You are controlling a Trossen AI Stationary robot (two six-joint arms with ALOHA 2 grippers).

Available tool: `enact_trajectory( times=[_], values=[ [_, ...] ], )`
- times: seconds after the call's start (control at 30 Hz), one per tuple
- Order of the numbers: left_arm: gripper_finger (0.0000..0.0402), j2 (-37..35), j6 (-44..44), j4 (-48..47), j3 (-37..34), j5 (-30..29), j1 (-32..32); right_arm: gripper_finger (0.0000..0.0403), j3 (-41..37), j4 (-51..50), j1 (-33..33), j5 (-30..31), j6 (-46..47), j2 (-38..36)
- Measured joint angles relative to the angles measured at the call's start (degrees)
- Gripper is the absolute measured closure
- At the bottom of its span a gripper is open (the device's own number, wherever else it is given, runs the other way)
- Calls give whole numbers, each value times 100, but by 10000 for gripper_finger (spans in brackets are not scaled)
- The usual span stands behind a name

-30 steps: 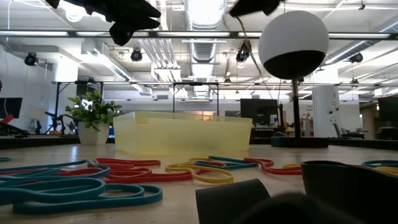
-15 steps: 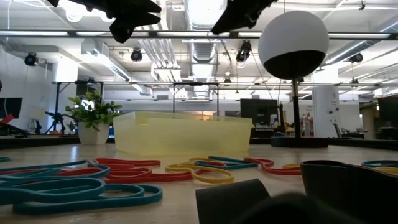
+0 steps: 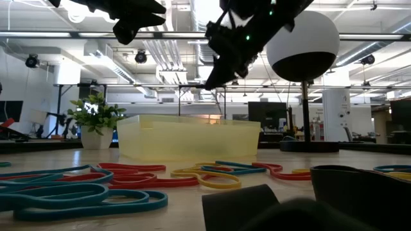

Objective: Pick and place rubber bands into bin
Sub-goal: Put the yellow rubber band into the yellow bin, then put the blue rubber band into the yellow bin

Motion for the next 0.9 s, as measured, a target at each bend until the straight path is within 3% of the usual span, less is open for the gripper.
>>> enact_trajectory(
  times=[0.17, 0.27, 0.6, 0.73, 0.9],
  values=[
    [292, 0, 0, 0, -1, 2, 0, 394, 0, -13, -26, -167, 538, 292],
    [292, 0, 0, 0, -2, 2, 0, 384, 0, 4, -74, -647, 584, 328],
    [292, 0, 5, -9, -34, 48, -2, 280, 0, -131, -121, -1147, 572, 28],
    [292, 0, -9, -244, -37, 894, -4, 251, 0, -621, -48, -1846, 376, -331],
    [292, 37, -173, -1260, -59, 1719, -125, 241, -40, -1531, 309, -1964, 345, -805]
  ],
)
